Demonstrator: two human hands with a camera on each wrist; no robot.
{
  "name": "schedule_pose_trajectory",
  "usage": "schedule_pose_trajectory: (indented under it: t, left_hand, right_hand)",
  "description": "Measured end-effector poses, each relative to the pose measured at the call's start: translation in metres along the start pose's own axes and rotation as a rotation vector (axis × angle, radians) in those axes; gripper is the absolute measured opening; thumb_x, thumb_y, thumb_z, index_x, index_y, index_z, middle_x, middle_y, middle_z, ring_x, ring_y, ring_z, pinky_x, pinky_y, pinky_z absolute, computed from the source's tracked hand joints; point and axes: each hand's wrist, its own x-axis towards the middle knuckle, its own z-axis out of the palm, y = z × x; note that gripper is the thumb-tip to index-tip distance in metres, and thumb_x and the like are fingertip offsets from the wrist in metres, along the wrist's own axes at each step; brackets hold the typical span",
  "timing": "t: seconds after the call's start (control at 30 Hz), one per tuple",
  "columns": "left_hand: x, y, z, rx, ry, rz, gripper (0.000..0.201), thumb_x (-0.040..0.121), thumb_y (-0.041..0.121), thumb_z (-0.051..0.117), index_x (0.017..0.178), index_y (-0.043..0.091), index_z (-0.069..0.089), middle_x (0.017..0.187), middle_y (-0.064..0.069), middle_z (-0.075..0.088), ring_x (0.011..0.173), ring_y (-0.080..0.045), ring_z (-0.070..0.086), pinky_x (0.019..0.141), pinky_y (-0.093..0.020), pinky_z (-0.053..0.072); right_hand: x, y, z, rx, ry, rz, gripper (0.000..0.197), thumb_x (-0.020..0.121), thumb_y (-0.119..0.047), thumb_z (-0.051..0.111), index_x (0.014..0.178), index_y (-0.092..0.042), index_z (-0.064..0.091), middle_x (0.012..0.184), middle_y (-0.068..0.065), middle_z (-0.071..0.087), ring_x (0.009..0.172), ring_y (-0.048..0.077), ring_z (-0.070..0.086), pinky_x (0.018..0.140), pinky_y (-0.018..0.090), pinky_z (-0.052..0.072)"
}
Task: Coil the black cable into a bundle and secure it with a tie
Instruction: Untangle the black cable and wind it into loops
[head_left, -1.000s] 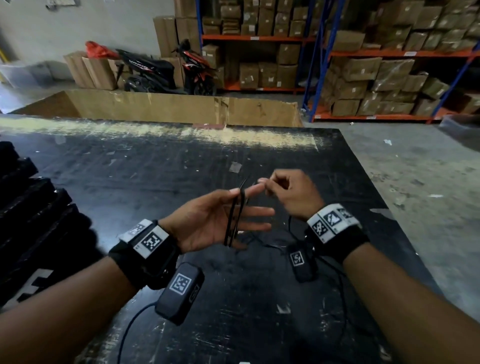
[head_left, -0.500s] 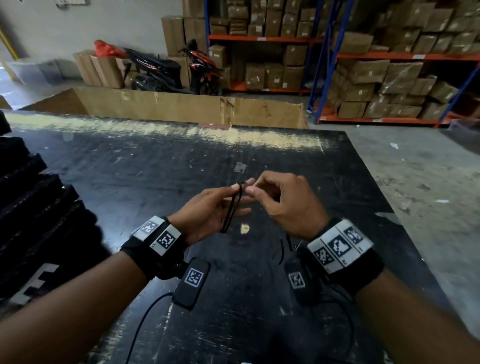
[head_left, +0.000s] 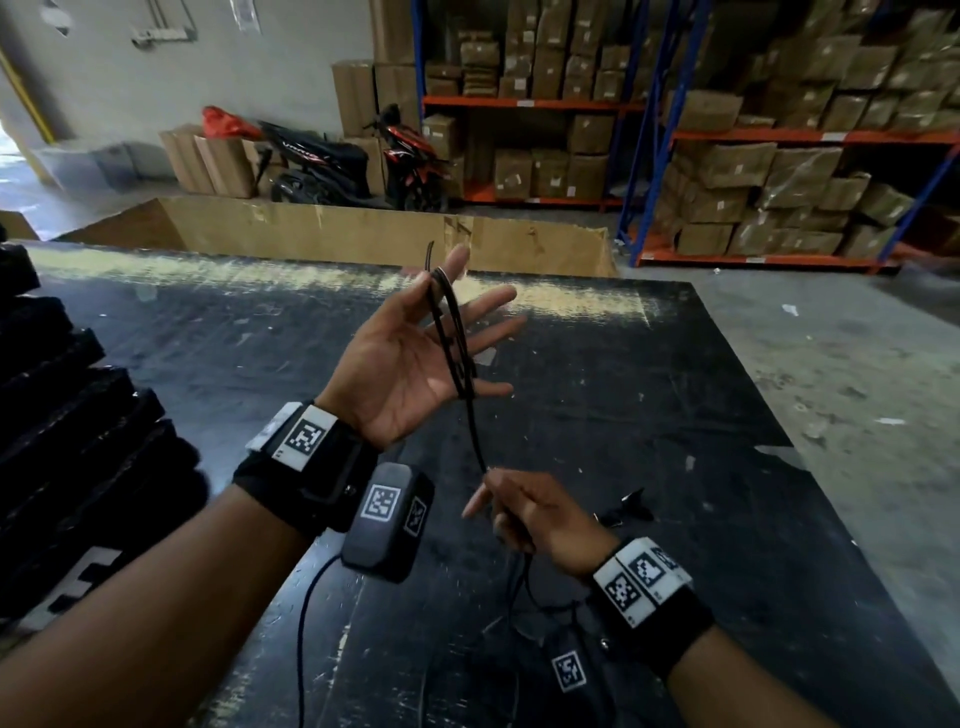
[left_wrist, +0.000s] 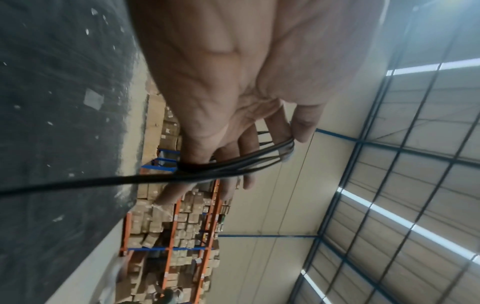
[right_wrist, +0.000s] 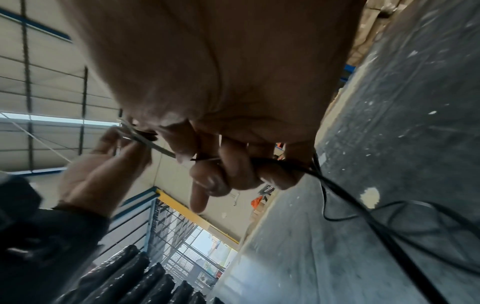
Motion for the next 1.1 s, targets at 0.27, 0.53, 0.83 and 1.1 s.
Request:
schedule_pose_trajectory:
  t: [0.27, 0.53, 0.83, 1.1]
  left_hand:
    - [-0.021, -0.015, 0.005, 0.034, -0.276, -0.291, 0.046, 0.103, 0.039, 0.036, 0.144, 0.031, 0.055, 0.152, -0.020, 0.053, 0.146, -0.044, 0.040, 0.112, -0.073, 0.019]
    - [-0.032, -0.043, -0.014, 0.354, -0.085, -0.521, 0.051, 0.099, 0.037, 0.055, 0.148, 0.019, 0.054, 0.147, -0.009, 0.061, 0.136, -0.029, 0.057, 0.099, -0.048, 0.043]
    - [-0.033, -0.040, -0.025, 0.610, 0.068, -0.448, 0.042, 0.104, 0.039, 0.045, 0.140, 0.026, 0.062, 0.139, 0.001, 0.068, 0.130, -0.020, 0.062, 0.112, -0.061, 0.030]
    - [-0.033, -0.030, -0.032, 0.517, 0.132, -0.292, 0.040, 0.105, 0.037, 0.044, 0.138, 0.027, 0.064, 0.139, -0.004, 0.068, 0.132, -0.021, 0.061, 0.114, -0.066, 0.029]
  right_hand:
    - [0.030, -0.007, -0.043, -0.197, 0.326, 0.047, 0.042, 0.096, -0.030, 0.065, 0.061, -0.008, 0.060, 0.049, -0.009, 0.051, 0.046, 0.001, 0.043, 0.049, 0.019, 0.031]
    - [0.046, -0.096, -0.071, -0.465, 0.201, -0.033, 0.043, 0.085, -0.040, 0.078, 0.054, -0.012, 0.066, 0.047, -0.003, 0.055, 0.044, 0.003, 0.044, 0.055, 0.022, 0.038]
    - [0.031, -0.118, -0.058, -0.517, 0.256, -0.084, 0.030, 0.088, -0.038, 0.075, 0.074, -0.011, 0.076, 0.057, 0.001, 0.068, 0.051, 0.002, 0.053, 0.054, 0.028, 0.045]
    - [0.004, -0.095, -0.034, -0.462, 0.251, -0.179, 0.015, 0.094, -0.022, 0.066, 0.082, -0.016, 0.072, 0.057, -0.002, 0.063, 0.049, 0.008, 0.055, 0.055, 0.037, 0.049]
